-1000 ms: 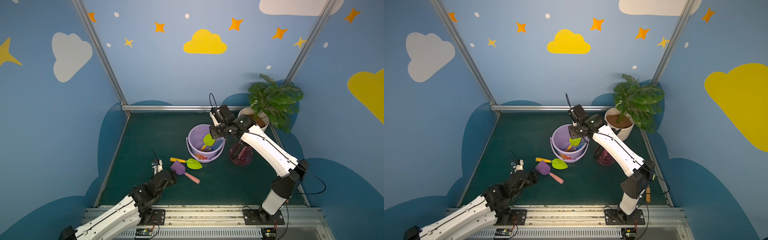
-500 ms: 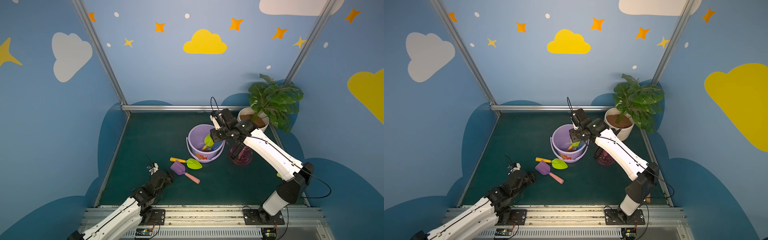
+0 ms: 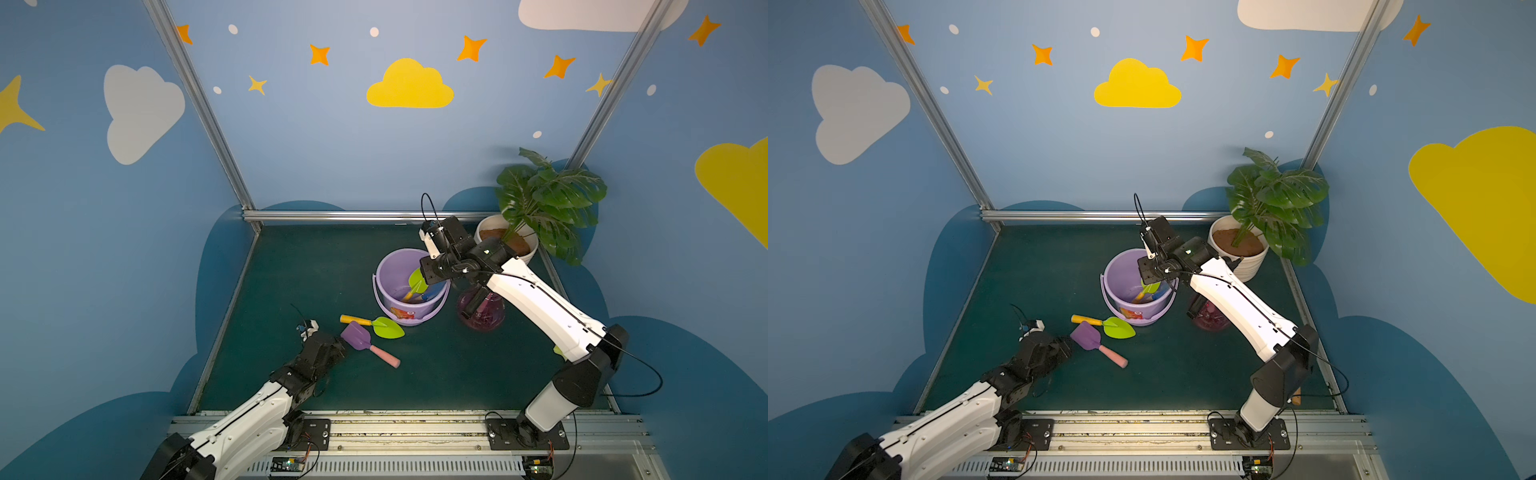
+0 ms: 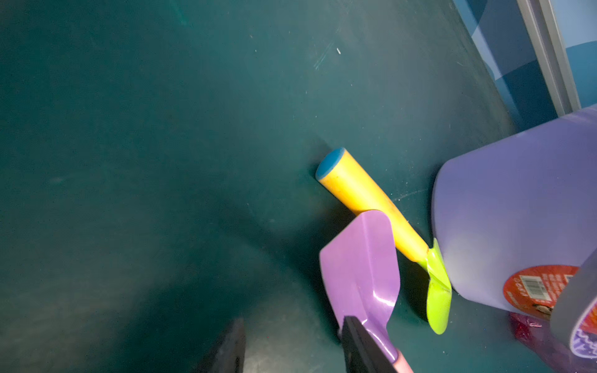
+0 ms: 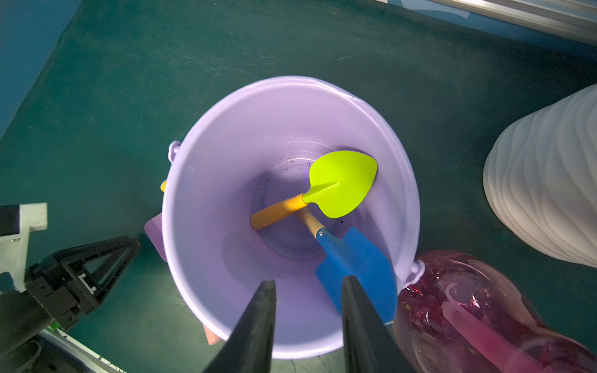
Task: Organize the gardening tools
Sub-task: Pick up the gardening tool from the center of the board.
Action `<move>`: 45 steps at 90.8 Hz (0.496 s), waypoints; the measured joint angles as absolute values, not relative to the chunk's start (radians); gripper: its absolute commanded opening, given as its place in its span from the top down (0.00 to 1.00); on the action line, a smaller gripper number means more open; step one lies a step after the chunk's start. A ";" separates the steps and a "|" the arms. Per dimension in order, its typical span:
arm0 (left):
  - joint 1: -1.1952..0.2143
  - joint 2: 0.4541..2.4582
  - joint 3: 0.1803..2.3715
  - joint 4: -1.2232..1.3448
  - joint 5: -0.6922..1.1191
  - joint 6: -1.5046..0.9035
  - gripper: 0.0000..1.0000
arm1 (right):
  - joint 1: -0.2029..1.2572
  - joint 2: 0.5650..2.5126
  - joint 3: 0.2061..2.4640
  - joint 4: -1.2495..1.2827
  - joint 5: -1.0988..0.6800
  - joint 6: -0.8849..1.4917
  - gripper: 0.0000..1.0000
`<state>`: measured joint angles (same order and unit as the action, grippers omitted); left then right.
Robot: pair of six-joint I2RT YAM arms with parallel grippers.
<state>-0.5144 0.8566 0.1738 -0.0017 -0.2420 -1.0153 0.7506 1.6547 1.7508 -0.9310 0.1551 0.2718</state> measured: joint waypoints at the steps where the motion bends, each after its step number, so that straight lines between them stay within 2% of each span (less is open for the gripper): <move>1: -0.514 0.865 0.174 0.004 -0.240 -1.013 0.51 | 0.751 1.655 1.751 -0.931 0.155 0.272 0.66; 45: -0.499 1.113 0.221 0.207 -0.179 -0.979 0.59 | 0.751 1.656 1.751 -0.931 0.147 0.266 0.71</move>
<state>-0.4992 1.1126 0.2211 0.2073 -0.1795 -0.9787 0.7506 1.6558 1.7508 -0.9306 0.1471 0.2665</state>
